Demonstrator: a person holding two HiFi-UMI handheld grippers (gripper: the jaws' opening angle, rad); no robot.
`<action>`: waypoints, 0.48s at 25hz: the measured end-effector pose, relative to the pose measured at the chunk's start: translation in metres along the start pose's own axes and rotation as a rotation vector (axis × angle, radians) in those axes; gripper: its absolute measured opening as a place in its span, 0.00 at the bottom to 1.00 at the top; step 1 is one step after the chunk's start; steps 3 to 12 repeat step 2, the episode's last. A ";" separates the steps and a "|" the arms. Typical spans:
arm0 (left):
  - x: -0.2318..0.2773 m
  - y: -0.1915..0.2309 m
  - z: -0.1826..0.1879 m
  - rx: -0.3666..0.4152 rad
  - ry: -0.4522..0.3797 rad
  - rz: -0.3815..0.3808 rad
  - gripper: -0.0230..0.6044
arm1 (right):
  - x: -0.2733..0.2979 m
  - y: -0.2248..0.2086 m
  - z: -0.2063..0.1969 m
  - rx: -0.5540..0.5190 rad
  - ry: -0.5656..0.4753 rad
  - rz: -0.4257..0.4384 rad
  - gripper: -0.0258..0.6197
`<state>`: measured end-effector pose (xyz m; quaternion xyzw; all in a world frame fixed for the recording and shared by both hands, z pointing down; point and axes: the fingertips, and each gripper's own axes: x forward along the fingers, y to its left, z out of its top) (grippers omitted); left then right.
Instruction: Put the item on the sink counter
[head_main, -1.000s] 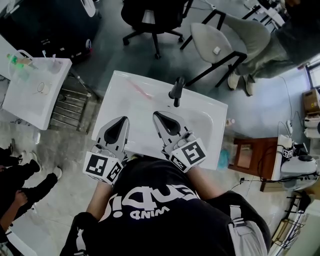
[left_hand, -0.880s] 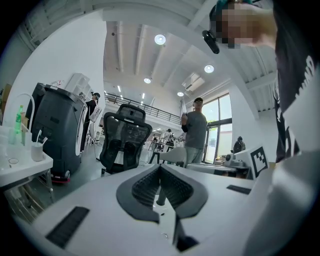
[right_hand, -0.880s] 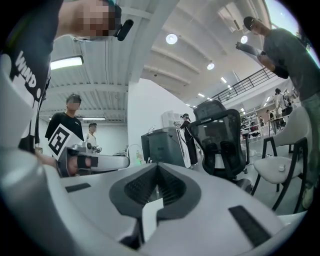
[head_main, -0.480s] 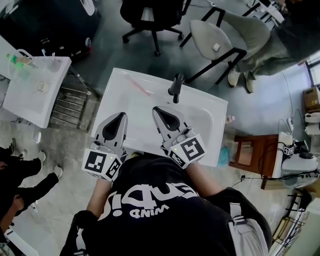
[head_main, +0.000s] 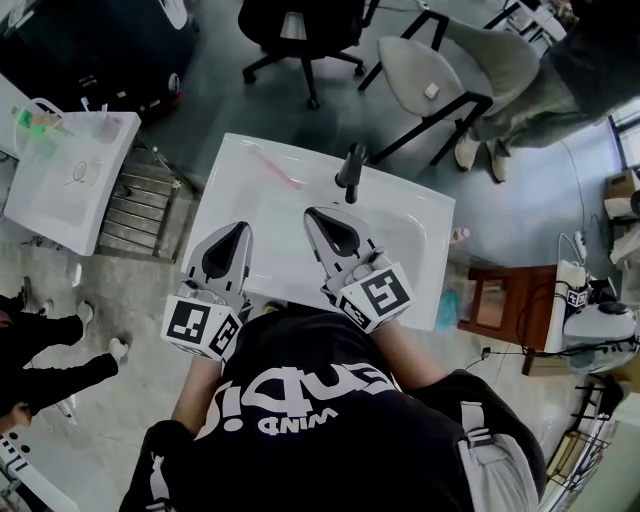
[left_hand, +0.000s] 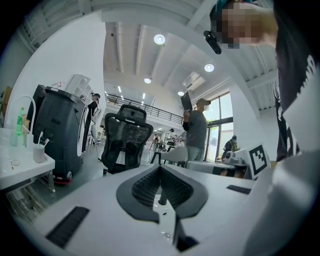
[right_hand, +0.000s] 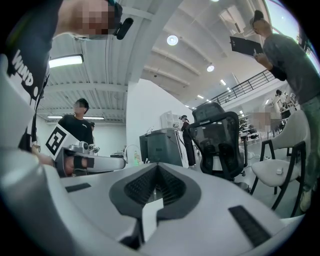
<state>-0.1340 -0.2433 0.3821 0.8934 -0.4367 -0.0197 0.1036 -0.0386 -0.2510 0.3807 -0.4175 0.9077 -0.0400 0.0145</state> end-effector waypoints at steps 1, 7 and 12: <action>0.000 0.000 0.000 0.001 0.001 0.000 0.07 | 0.001 0.000 0.000 -0.001 0.000 0.001 0.07; 0.000 0.000 0.000 0.001 0.002 -0.001 0.07 | 0.001 0.000 0.001 -0.001 0.000 0.003 0.07; 0.000 0.000 0.000 0.001 0.002 -0.001 0.07 | 0.001 0.000 0.001 -0.001 0.000 0.003 0.07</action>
